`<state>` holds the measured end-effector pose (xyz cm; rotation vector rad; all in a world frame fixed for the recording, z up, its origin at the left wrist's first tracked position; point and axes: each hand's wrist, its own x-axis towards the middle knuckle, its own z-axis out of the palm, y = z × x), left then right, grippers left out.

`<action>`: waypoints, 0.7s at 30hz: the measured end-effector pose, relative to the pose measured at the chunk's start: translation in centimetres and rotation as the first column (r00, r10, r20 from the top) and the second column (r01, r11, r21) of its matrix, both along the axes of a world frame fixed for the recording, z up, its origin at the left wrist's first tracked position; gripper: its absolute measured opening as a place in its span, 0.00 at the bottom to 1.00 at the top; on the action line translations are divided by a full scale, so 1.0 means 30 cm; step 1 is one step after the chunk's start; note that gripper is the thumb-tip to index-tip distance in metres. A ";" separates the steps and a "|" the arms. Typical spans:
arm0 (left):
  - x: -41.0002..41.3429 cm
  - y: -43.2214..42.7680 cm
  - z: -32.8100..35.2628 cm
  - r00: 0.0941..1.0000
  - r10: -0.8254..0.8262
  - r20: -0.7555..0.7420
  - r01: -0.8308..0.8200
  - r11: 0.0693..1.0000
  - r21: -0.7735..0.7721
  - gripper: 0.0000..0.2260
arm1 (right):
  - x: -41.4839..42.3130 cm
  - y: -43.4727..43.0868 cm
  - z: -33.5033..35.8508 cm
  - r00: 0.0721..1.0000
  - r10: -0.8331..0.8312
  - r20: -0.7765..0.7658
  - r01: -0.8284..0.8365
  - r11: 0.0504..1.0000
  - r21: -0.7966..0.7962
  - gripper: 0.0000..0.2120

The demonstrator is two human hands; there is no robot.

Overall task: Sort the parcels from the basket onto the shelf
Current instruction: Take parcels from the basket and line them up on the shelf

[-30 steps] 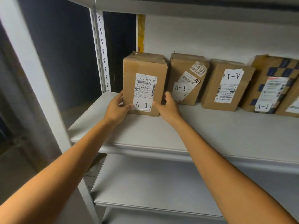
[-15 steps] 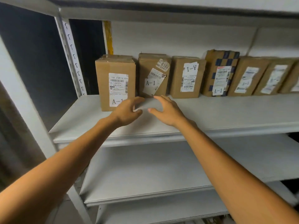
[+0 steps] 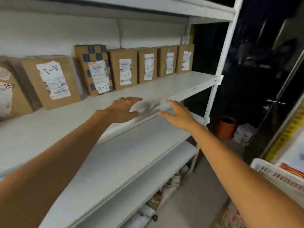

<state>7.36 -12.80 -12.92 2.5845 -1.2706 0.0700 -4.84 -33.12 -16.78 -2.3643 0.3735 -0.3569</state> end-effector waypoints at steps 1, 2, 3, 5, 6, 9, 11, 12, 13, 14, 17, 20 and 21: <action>-0.022 -0.101 -0.015 0.999 -0.032 -0.016 0.033 0.999 0.012 0.25 | -0.045 -0.080 -0.019 0.999 -0.035 -0.008 0.035 0.999 0.009 0.35; -0.043 -0.201 -0.032 0.997 -0.065 -0.041 0.066 0.998 0.020 0.25 | -0.089 -0.156 -0.038 0.997 -0.072 -0.008 0.072 0.997 0.018 0.34; -0.067 -0.299 -0.053 0.992 -0.097 -0.075 0.099 0.995 0.023 0.26 | -0.133 -0.228 -0.060 0.994 -0.112 -0.006 0.112 0.993 0.034 0.33; -0.121 -0.483 -0.101 0.976 -0.167 -0.140 0.173 0.984 0.032 0.27 | -0.223 -0.358 -0.106 0.980 -0.198 -0.014 0.199 0.977 0.079 0.33; -0.151 -0.572 -0.128 0.965 -0.209 -0.160 0.217 0.975 0.037 0.27 | -0.268 -0.418 -0.131 0.970 -0.241 -0.030 0.243 0.966 0.091 0.34; -0.247 -0.823 -0.218 0.924 -0.323 -0.204 0.339 0.940 0.047 0.27 | -0.393 -0.593 -0.221 0.934 -0.348 -0.082 0.355 0.930 0.096 0.35; -0.305 -0.979 -0.287 0.887 -0.390 -0.245 0.411 0.911 0.037 0.27 | -0.465 -0.698 -0.295 0.905 -0.407 -0.122 0.421 0.899 0.120 0.35; -0.330 -1.055 -0.326 0.867 -0.422 -0.266 0.447 0.894 0.039 0.27 | -0.498 -0.748 -0.336 0.890 -0.431 -0.149 0.449 0.884 0.127 0.36; -0.353 -1.128 -0.369 0.845 -0.451 -0.287 0.483 0.874 0.047 0.27 | -0.530 -0.798 -0.377 0.873 -0.453 -0.182 0.478 0.870 0.122 0.36; -0.374 -1.195 -0.416 0.822 -0.480 -0.306 0.519 0.853 0.056 0.27 | -0.560 -0.844 -0.420 0.853 -0.476 -0.214 0.505 0.857 0.106 0.36; -0.428 -1.381 -0.567 0.751 -0.549 -0.367 0.607 0.792 0.057 0.27 | -0.642 -0.970 -0.534 0.788 -0.545 -0.288 0.587 0.805 0.083 0.33; -0.477 -1.524 -0.707 0.666 -0.557 -0.496 0.660 0.750 0.043 0.27 | -0.727 -1.049 -0.619 0.735 -0.573 -0.362 0.643 0.759 0.104 0.30; -0.493 -1.579 -0.747 0.646 -0.557 -0.522 0.672 0.739 0.045 0.26 | -0.758 -1.076 -0.646 0.723 -0.579 -0.378 0.655 0.749 0.104 0.29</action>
